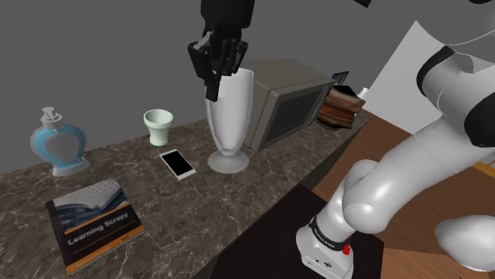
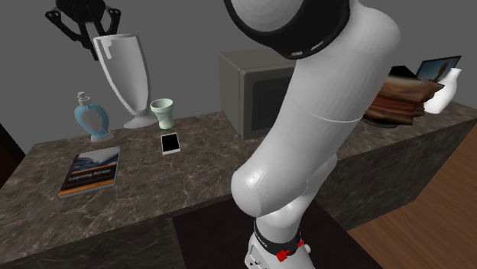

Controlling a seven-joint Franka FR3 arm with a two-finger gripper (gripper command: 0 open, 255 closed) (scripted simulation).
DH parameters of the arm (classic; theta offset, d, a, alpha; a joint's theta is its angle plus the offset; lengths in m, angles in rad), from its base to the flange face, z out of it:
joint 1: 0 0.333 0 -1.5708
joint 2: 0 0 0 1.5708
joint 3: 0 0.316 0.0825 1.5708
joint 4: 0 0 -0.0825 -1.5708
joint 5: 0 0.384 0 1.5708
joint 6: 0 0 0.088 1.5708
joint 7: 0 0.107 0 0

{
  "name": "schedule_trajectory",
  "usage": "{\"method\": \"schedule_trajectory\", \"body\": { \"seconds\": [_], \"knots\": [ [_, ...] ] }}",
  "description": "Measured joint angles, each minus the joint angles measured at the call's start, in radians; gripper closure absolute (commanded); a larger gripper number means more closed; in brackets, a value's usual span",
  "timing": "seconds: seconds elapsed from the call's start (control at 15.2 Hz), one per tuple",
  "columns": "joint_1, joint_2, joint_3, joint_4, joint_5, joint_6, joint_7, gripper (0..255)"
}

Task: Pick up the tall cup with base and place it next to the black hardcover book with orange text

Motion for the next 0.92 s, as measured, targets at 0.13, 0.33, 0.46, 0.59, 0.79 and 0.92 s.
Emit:
{"method": "schedule_trajectory", "body": {
  "seconds": [0.13, 0.33, 0.46, 0.59, 0.79, 0.92],
  "knots": [
    [0.007, 0.019, 0.018, 0.002, -0.004, 0.017, 0.026, 255],
    [0.009, 0.008, 0.020, -0.046, 0.002, 0.055, 0.026, 255],
    [0.011, -0.007, 0.018, -0.091, 0.008, 0.087, 0.021, 255],
    [0.012, -0.016, 0.018, -0.124, 0.012, 0.112, 0.019, 255],
    [0.013, -0.031, 0.016, -0.182, 0.018, 0.155, 0.011, 255],
    [0.015, -0.037, 0.018, -0.214, 0.021, 0.182, 0.012, 255]
  ]
}}
